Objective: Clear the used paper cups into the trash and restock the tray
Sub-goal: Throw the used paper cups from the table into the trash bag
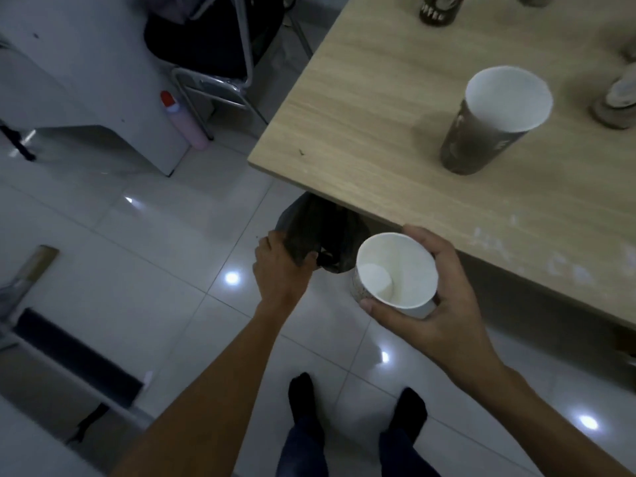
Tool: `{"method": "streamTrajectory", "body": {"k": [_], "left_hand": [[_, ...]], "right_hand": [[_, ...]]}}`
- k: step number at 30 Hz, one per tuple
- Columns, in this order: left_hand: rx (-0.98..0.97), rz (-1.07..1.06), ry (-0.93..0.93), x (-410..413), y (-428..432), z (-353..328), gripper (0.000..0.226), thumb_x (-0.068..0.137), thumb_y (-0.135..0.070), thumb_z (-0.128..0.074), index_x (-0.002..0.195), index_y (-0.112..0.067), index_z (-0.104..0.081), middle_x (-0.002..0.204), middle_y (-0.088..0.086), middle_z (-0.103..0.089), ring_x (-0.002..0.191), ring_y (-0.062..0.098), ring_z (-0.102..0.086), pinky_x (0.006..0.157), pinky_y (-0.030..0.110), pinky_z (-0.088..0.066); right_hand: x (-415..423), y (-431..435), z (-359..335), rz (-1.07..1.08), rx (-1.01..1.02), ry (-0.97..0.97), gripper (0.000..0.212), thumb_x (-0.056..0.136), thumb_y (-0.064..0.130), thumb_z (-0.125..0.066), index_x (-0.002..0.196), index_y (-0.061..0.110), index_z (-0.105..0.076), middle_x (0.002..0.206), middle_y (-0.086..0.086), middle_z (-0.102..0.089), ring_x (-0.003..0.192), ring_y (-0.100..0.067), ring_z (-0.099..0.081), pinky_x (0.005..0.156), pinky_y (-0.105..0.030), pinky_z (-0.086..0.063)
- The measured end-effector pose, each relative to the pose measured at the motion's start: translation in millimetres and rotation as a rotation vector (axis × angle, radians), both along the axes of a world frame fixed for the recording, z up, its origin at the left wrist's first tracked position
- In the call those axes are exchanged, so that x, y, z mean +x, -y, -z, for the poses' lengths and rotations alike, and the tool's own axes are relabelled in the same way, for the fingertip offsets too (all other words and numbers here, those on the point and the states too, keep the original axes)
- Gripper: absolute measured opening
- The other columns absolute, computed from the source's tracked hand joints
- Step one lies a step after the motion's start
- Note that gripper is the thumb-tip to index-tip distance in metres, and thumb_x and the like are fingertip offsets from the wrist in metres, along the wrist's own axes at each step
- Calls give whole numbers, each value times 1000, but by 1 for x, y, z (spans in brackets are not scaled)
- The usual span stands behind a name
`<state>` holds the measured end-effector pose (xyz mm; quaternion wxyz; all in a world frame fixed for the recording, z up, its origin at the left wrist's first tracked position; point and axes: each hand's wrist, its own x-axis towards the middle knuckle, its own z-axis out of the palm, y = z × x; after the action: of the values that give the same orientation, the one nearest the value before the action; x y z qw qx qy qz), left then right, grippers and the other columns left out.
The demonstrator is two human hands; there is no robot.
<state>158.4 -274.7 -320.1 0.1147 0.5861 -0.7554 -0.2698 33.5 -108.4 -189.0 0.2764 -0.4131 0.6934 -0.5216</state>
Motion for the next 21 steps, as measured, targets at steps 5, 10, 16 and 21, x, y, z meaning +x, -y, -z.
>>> {"method": "streamTrajectory", "body": {"k": [5,10,16,21], "left_hand": [[89,-122,11,-31,32,56,95,56,-59,-82,125,-13,-35,120,9,-45,109,28,-50,90,49,-49],[32,-210,15,-60,45,105,94,60,-52,-82,128,-9,-33,127,13,-42,118,33,-45,94,50,-44],[53,-157,-228,-35,73,115,28,86,-4,-55,102,-13,-34,84,0,-51,68,14,-52,56,32,-44],[169,-211,-268,6,71,108,27,80,13,-48,103,-1,-51,88,3,-53,75,16,-49,56,14,-38]], "right_hand": [[12,25,58,68,109,38,80,56,50,-82,123,41,-40,117,42,-44,110,14,-46,86,-4,-41],[16,35,96,153,144,110,74,53,30,-81,116,41,-43,105,47,-47,104,19,-47,80,-1,-42],[12,42,124,166,198,146,74,52,33,-80,116,45,-44,106,47,-47,103,16,-49,78,-1,-42],[16,56,140,185,250,176,80,52,42,-80,123,41,-42,113,37,-49,106,13,-48,80,-2,-41]]}}
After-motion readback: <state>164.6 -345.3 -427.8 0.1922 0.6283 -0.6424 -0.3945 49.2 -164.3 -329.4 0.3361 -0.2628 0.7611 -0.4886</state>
